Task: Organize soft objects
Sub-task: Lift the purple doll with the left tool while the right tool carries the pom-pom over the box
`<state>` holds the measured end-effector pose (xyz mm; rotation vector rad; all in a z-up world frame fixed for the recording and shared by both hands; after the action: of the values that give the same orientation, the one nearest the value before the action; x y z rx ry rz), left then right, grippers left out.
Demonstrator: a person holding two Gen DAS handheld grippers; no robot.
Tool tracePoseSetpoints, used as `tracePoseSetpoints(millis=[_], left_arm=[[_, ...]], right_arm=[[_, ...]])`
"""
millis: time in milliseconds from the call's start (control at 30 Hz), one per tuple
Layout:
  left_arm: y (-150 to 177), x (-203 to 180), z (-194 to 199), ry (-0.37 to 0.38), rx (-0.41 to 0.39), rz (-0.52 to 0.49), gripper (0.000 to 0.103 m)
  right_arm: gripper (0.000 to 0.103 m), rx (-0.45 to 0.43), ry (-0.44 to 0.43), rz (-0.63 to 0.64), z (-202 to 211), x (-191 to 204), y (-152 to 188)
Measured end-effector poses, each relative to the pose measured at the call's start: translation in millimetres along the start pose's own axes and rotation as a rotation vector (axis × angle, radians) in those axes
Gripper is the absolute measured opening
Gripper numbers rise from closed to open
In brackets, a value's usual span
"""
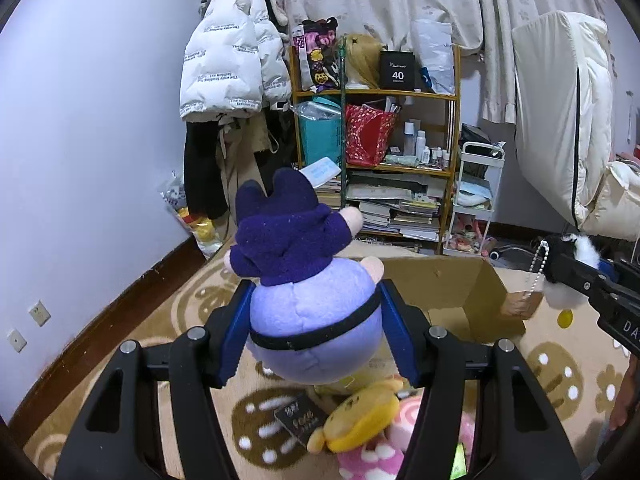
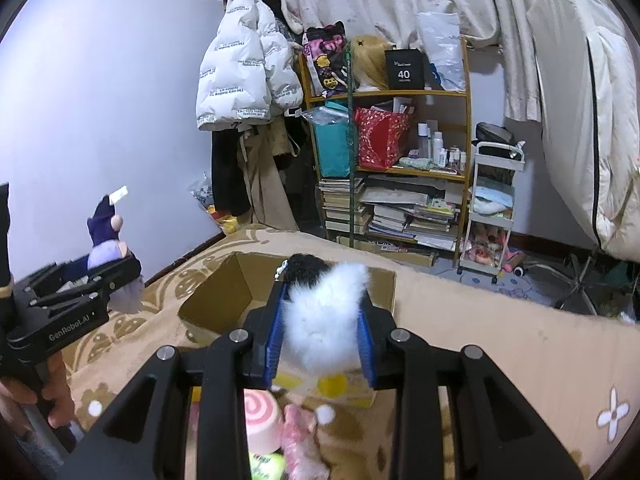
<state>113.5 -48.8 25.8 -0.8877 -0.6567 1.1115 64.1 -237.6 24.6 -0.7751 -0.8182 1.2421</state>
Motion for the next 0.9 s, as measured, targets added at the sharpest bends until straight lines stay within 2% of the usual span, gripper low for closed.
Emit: tracePoseSetpoints(millis=[400, 700, 900], left_arm=[[-9, -8, -33, 0.036, 0.039, -0.042, 0.061], [9, -18, -68, 0.053, 0.107, -0.08, 0.061], [17, -27, -85, 0.067, 0.124, -0.109, 0.062]], right_arm=[[0.034, 0.006, 0.003, 0.063, -48, -8, -23], [0.034, 0.087, 0.0, 0.073, -86, -7, 0], [0.034, 0.137, -0.014, 0.051, -104, -11, 16]])
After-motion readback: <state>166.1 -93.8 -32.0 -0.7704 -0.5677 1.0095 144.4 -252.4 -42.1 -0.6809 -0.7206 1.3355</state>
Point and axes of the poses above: each gripper's, at about its wrist camera, not at the fingertips, and z roughly against the way its jaws point, x to its left, y to its underside, the point moved 4 cm from there along -z, roughly the way its jaws point, and after that the axes turned 5 degrees about y, right-handed, at the moved point
